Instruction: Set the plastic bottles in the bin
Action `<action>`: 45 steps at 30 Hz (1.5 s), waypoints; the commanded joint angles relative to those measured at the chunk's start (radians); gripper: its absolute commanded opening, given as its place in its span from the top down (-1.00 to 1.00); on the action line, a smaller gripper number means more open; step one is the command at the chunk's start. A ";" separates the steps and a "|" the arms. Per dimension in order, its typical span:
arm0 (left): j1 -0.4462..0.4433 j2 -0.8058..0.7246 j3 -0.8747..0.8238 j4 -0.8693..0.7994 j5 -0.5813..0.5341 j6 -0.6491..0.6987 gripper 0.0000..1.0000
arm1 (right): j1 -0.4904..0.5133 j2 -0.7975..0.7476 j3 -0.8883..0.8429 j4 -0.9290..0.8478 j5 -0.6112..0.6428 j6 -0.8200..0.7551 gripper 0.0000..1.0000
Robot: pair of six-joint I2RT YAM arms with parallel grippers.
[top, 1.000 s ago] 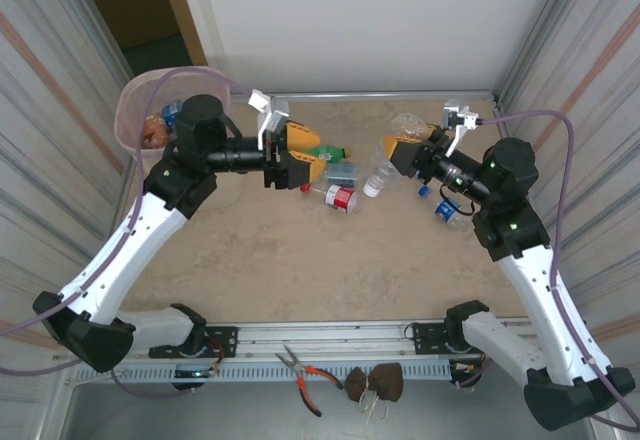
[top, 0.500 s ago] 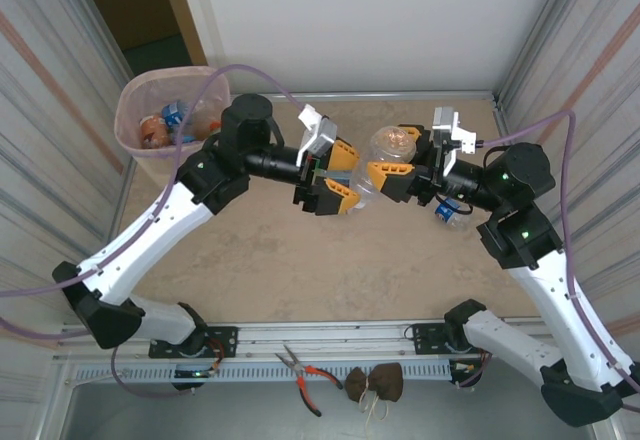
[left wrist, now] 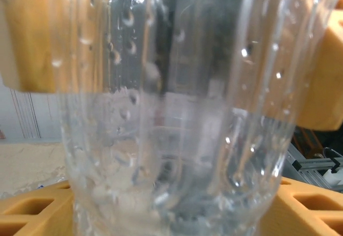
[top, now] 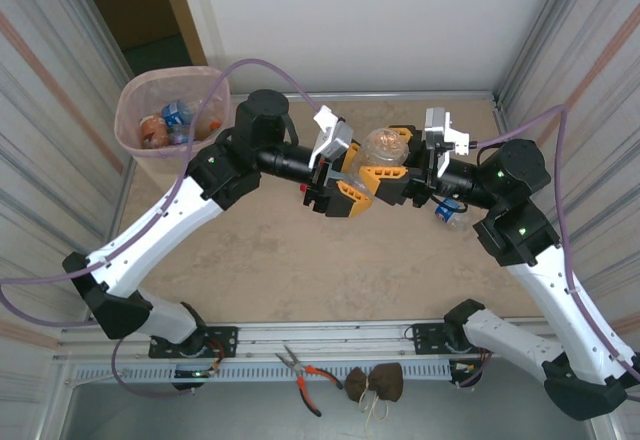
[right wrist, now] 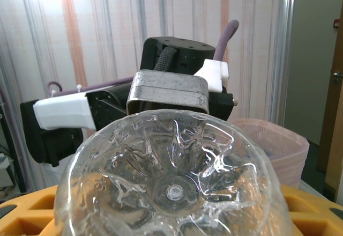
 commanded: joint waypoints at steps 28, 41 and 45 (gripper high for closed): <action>-0.002 -0.095 0.054 -0.178 -0.196 0.119 -0.16 | 0.010 -0.076 0.022 -0.066 0.115 -0.055 -0.77; 0.288 -0.210 0.059 -0.370 -0.428 0.054 -0.09 | 0.010 -0.142 0.029 -0.120 0.225 -0.097 -0.89; 0.412 -0.211 0.121 -0.504 -0.542 0.078 -0.09 | 0.010 -0.134 0.033 -0.123 0.233 -0.103 -0.91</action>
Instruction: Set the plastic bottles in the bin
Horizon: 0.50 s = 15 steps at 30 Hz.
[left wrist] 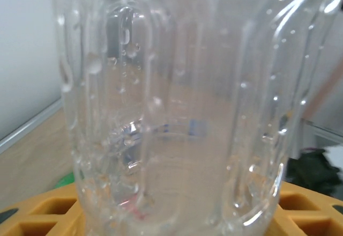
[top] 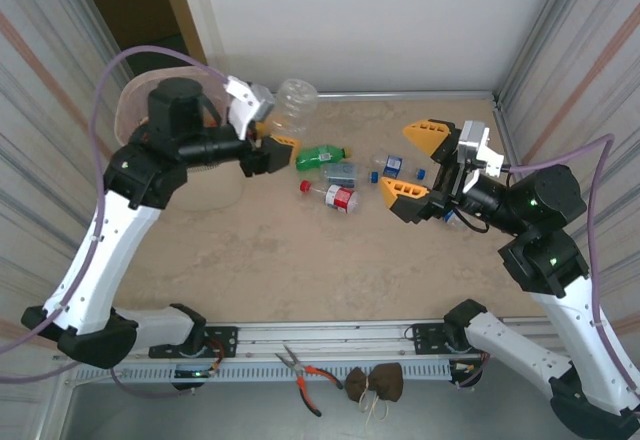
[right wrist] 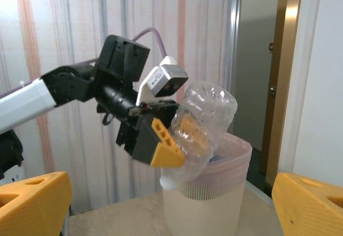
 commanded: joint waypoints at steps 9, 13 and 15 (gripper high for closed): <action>0.383 0.074 0.255 -0.356 -0.250 0.096 -0.10 | 0.004 0.029 0.038 0.001 0.024 -0.020 -0.91; 0.455 0.163 0.348 -0.417 -0.334 0.140 -0.11 | 0.004 0.044 0.043 0.003 0.022 -0.020 -0.91; 0.478 0.207 0.382 -0.439 -0.380 0.159 -0.11 | 0.004 0.046 0.044 0.002 0.021 -0.023 -0.91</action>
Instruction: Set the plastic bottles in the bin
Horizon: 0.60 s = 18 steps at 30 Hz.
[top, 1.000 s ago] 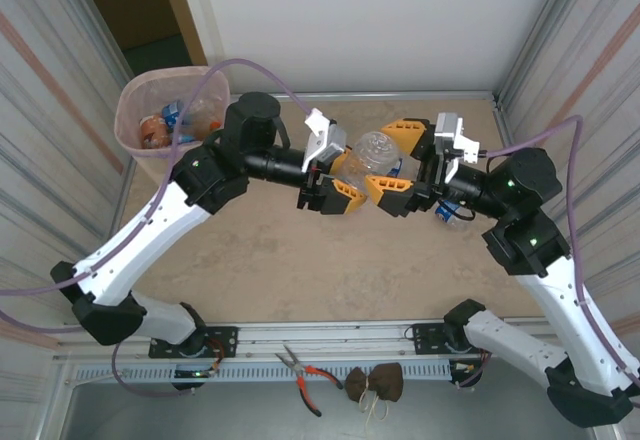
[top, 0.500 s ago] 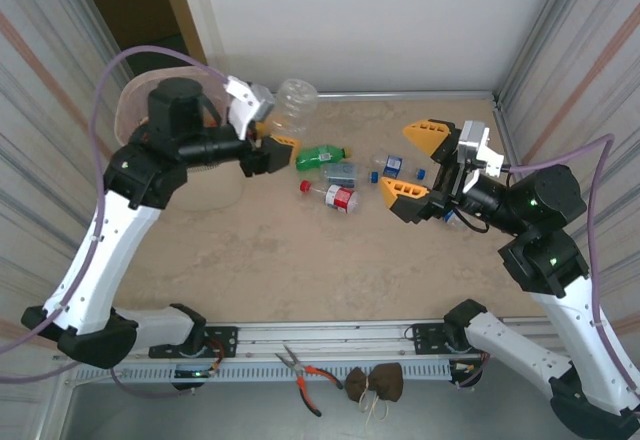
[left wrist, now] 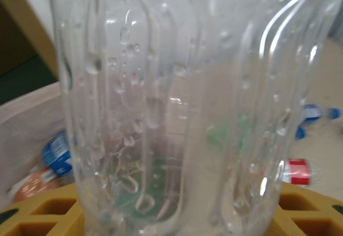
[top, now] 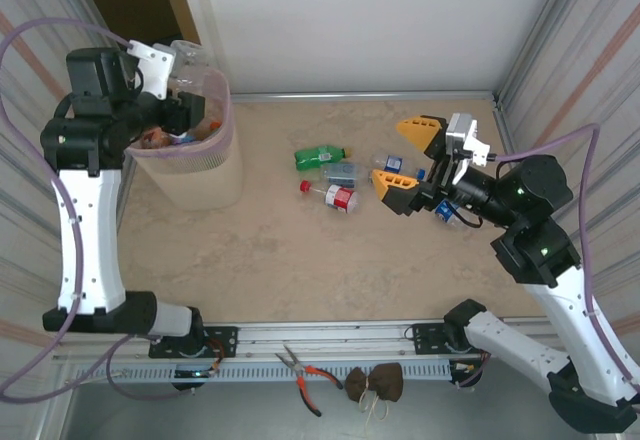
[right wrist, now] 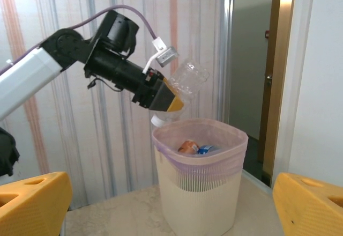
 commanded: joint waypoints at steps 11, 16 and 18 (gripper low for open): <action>0.091 0.255 0.115 -0.114 -0.295 0.128 -0.09 | 0.004 -0.010 0.028 -0.010 0.023 -0.040 -0.91; 0.091 0.340 0.114 -0.083 -0.368 0.199 -0.03 | 0.004 -0.010 0.028 -0.020 0.027 -0.048 -0.91; 0.091 0.369 0.111 -0.058 -0.386 0.222 -0.02 | 0.004 -0.010 0.026 -0.024 0.032 -0.052 -0.91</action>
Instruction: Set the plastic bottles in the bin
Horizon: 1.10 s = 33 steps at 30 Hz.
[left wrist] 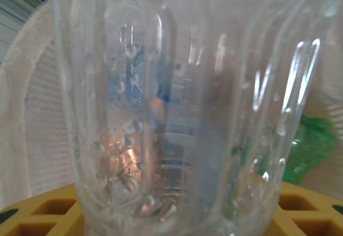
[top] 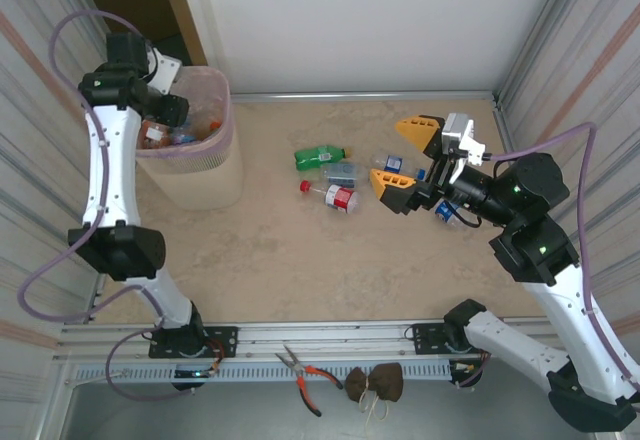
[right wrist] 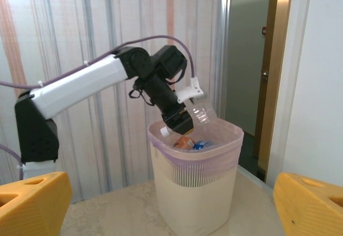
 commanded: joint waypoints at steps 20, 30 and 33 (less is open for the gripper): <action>0.176 -0.267 -0.533 0.783 0.355 -1.034 0.21 | 0.004 -0.013 -0.007 0.004 0.043 -0.015 -0.92; 0.069 -0.240 -0.511 0.740 0.099 -1.487 0.21 | 0.004 -0.032 -0.029 0.004 0.060 -0.007 -0.92; 0.018 -0.226 -0.511 0.759 0.045 -1.605 0.21 | 0.003 -0.036 -0.031 0.001 0.065 -0.006 -0.92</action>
